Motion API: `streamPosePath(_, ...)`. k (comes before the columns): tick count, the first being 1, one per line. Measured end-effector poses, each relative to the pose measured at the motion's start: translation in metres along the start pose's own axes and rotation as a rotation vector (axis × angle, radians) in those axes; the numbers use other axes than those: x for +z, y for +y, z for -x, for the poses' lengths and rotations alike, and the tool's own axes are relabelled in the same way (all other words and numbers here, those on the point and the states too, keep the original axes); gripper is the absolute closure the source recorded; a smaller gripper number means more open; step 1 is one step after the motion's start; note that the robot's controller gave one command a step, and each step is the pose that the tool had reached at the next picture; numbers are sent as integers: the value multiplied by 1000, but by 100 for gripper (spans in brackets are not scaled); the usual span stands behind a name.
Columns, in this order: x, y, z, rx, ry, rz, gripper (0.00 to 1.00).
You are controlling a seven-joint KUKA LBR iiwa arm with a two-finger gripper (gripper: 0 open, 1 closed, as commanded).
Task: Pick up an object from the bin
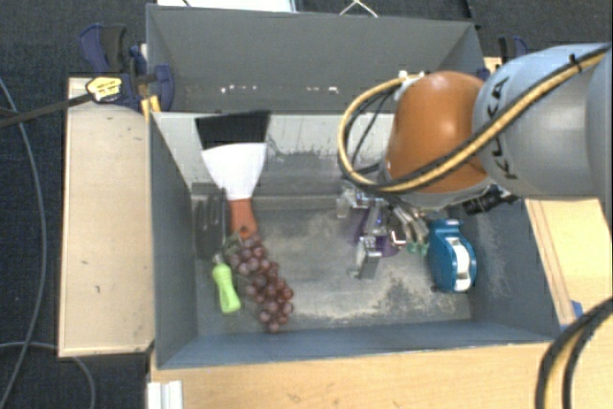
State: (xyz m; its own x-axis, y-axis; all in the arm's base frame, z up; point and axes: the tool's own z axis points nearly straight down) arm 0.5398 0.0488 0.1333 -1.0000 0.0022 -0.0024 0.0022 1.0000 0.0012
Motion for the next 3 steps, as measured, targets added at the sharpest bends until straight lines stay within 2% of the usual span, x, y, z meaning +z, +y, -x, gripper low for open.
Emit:
streamPosePath(1,0,0,0,0,0,0,0)
streamPosePath(2,16,-36,-3,32,1,0,0)
streamPosePath(3,25,-44,41,369,-5,2,0)
